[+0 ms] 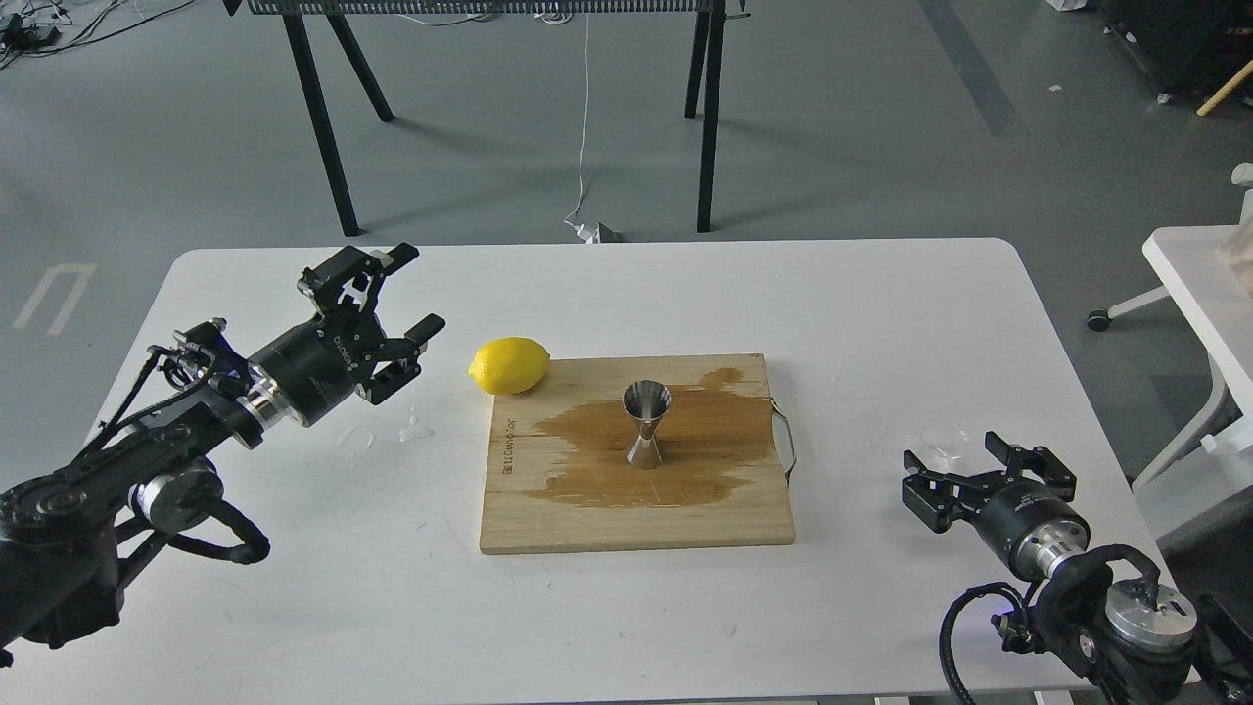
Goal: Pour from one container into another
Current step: 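Move the right gripper to the small clear measuring cup and grasp it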
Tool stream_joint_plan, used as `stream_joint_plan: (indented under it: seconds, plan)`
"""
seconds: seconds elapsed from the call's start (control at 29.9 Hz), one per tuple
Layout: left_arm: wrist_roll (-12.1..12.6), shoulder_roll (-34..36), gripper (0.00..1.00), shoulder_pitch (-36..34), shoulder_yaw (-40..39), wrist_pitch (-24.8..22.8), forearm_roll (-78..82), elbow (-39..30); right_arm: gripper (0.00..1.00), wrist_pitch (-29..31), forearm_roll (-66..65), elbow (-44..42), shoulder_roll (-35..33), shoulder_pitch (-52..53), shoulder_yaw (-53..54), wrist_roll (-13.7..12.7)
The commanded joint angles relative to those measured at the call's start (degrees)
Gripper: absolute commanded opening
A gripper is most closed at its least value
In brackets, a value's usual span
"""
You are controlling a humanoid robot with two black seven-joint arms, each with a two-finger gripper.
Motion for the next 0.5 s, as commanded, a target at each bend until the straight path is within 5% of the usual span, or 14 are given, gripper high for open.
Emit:
stream_joint_plan:
  seconds: [0.0, 0.47]
  plan:
    - [0.0, 0.0, 0.93, 0.04, 0.01, 0.0, -0.07, 0.07, 0.99, 0.01, 0.0, -1.61, 0.19, 0.67, -0.07, -0.08]
    - [0.0, 0.0, 0.93, 0.13, 0.09, 0.0, -0.07, 0.86, 0.95, 0.01, -0.09, -3.72, 0.89, 1.72, -0.07, 0.09]
